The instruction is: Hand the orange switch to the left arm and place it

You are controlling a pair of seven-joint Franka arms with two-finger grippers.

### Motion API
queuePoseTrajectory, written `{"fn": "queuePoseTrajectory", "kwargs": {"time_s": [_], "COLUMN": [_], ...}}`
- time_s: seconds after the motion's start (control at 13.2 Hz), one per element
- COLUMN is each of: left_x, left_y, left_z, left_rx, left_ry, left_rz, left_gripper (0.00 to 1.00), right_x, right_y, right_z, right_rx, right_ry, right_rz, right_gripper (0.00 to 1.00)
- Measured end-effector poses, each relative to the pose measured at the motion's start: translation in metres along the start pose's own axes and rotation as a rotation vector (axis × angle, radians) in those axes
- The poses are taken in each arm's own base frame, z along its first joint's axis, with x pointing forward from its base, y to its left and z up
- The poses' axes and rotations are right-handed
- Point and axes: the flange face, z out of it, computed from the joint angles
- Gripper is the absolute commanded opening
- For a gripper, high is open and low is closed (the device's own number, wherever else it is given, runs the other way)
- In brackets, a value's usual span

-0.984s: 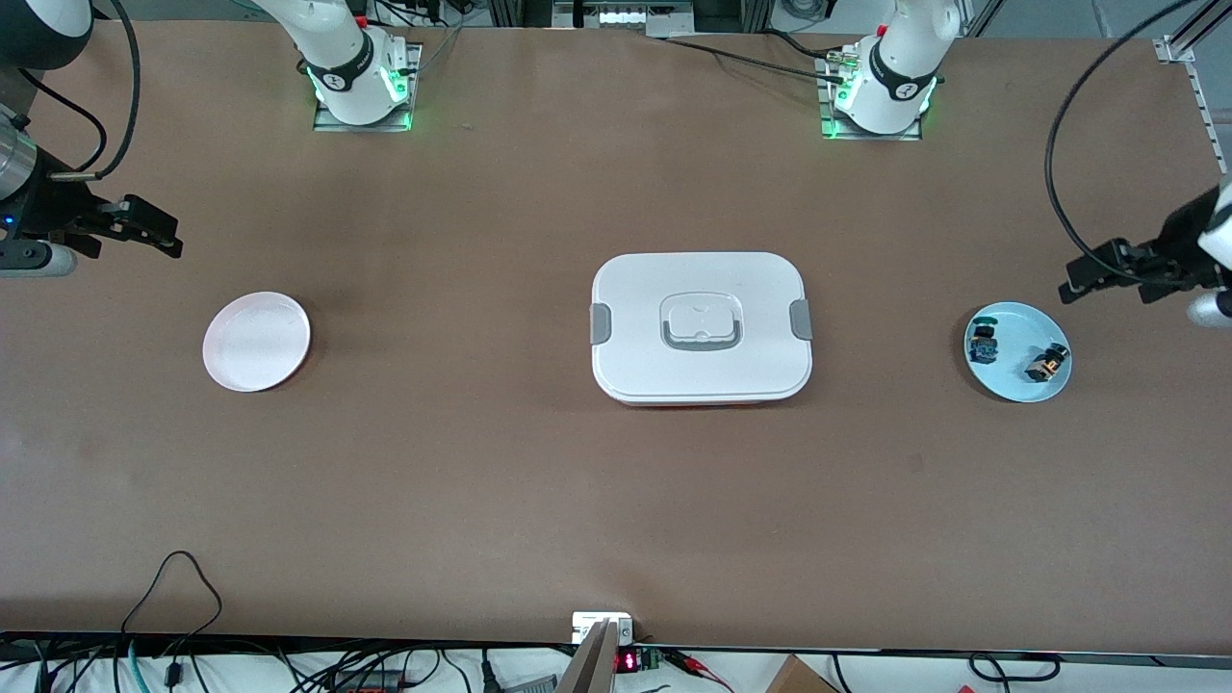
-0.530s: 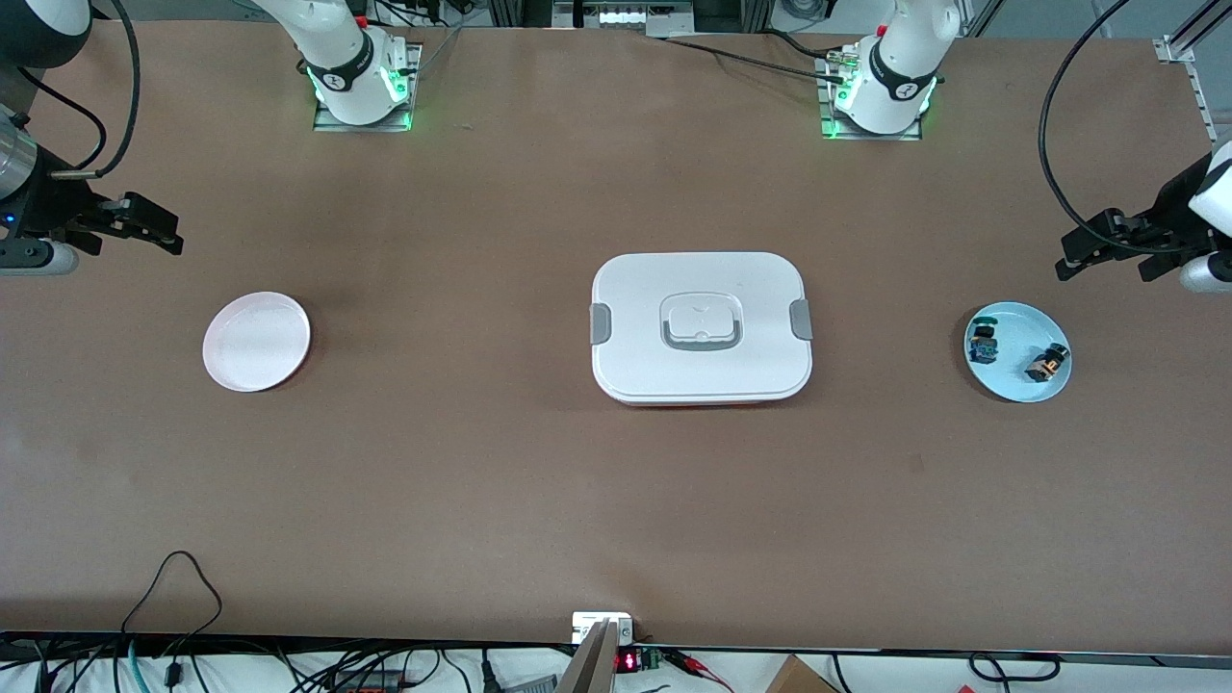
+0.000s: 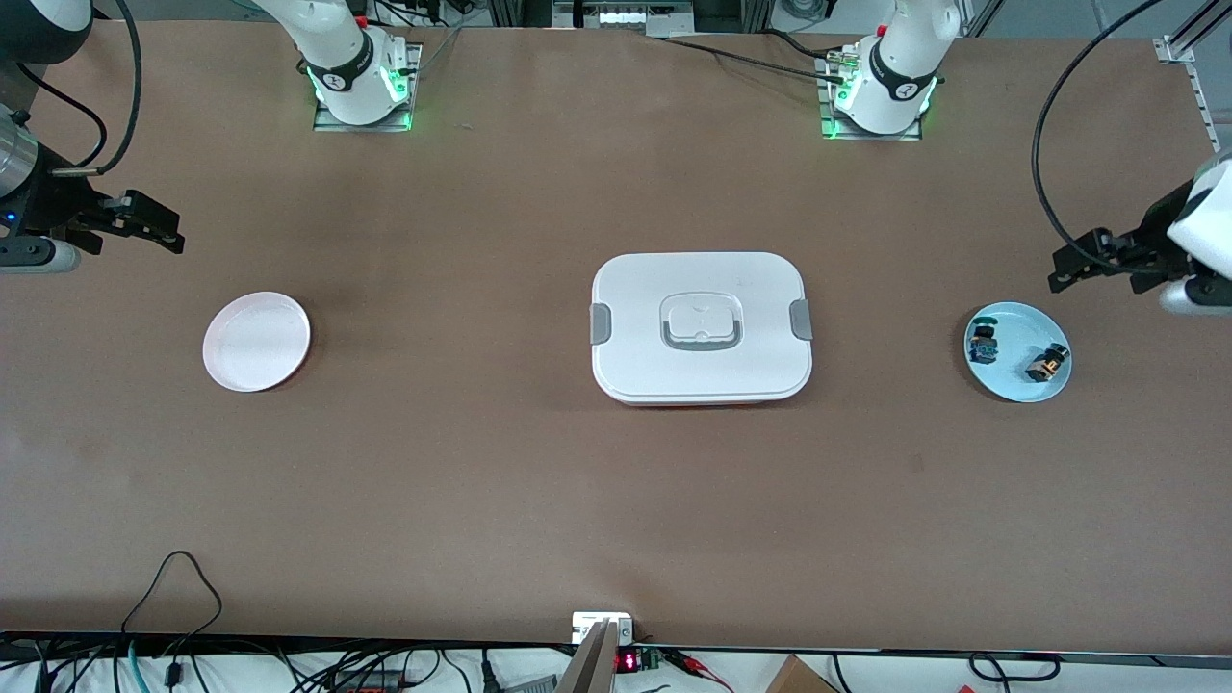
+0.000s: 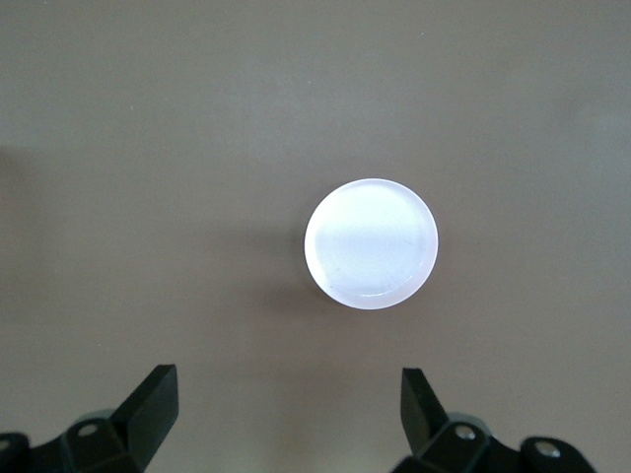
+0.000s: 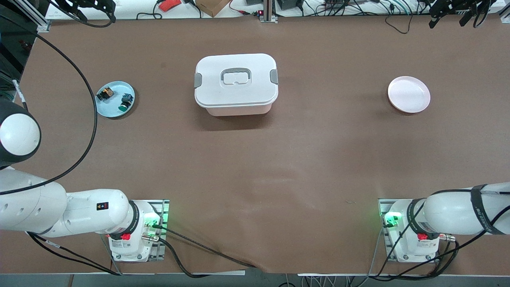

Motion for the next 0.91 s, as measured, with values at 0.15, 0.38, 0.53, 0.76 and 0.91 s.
{"fn": "queuePoseTrajectory", "kwargs": {"time_s": [0.15, 0.38, 0.53, 0.76, 0.91], "left_x": [0.006, 0.009, 0.008, 0.004, 0.003], "left_y": [-0.002, 0.008, 0.015, 0.015, 0.013], "left_z": [0.003, -0.007, -0.007, -0.011, -0.023], "left_rx": [0.012, 0.022, 0.022, 0.022, 0.022], "left_ry": [0.004, 0.025, 0.020, -0.009, -0.004], "left_rz": [0.004, 0.026, 0.039, 0.039, 0.036], "left_gripper": [1.00, 1.00, 1.00, 1.00, 1.00], "right_x": [0.000, 0.000, 0.000, 0.000, 0.000], "right_y": [-0.001, -0.002, -0.002, -0.002, -0.002], "right_z": [0.000, 0.000, 0.000, -0.001, -0.003], "right_rx": [0.000, 0.000, 0.000, 0.000, 0.000], "right_ry": [-0.001, -0.001, -0.001, 0.002, 0.005], "right_rz": [-0.002, -0.004, -0.005, -0.005, -0.005], "right_gripper": [1.00, 1.00, 1.00, 1.00, 1.00]}}
